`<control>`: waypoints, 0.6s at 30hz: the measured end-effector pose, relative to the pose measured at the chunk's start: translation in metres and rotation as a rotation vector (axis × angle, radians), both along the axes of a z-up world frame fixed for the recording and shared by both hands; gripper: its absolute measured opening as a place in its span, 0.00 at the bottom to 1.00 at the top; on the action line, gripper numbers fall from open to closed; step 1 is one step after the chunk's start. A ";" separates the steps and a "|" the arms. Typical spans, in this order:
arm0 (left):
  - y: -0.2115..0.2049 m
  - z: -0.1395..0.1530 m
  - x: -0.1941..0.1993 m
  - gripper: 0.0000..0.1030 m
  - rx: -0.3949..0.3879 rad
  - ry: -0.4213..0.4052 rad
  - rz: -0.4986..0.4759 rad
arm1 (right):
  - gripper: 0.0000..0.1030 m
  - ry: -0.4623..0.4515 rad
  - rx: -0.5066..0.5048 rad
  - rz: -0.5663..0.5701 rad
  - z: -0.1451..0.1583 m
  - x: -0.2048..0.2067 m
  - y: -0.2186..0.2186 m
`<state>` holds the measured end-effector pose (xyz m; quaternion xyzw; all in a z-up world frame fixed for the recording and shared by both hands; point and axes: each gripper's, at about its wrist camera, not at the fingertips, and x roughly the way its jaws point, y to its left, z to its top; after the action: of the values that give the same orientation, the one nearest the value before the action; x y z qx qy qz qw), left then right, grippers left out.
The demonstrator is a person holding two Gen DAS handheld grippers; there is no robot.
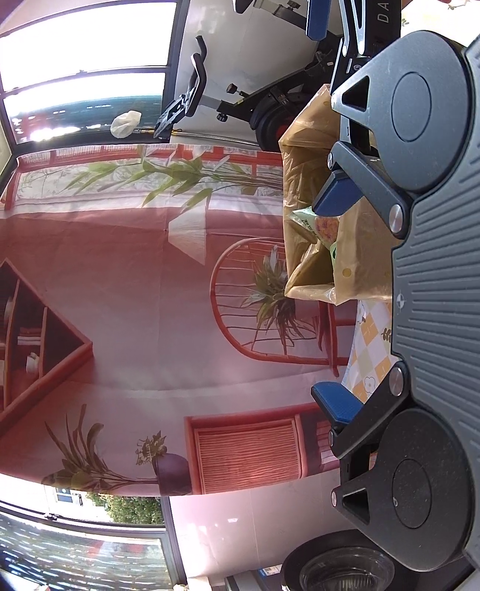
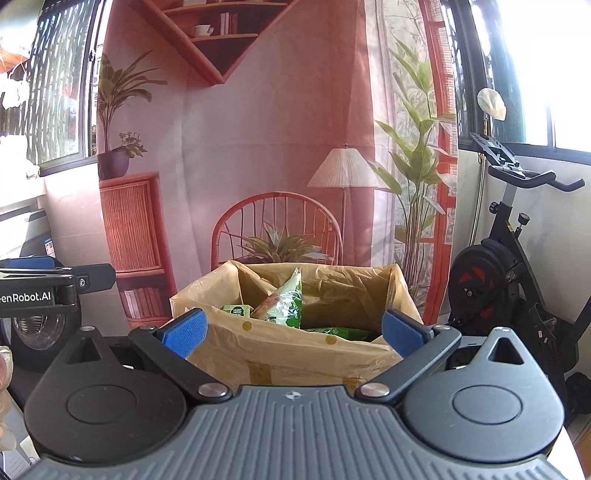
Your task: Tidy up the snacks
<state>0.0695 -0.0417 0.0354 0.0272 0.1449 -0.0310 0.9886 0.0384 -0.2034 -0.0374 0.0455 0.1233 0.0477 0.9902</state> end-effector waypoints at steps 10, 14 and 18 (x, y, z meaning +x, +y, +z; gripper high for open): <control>-0.001 0.002 -0.003 0.94 0.006 -0.013 0.006 | 1.00 -0.004 0.002 -0.012 -0.001 -0.005 -0.003; -0.002 0.002 -0.005 0.94 0.009 -0.017 0.008 | 1.00 -0.004 0.004 -0.015 -0.001 -0.007 -0.004; -0.001 0.002 -0.005 0.94 0.009 -0.016 0.004 | 1.00 -0.005 0.003 -0.014 0.000 -0.008 -0.005</control>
<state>0.0650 -0.0425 0.0377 0.0318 0.1371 -0.0280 0.9897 0.0305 -0.2079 -0.0379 0.0476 0.1206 0.0409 0.9907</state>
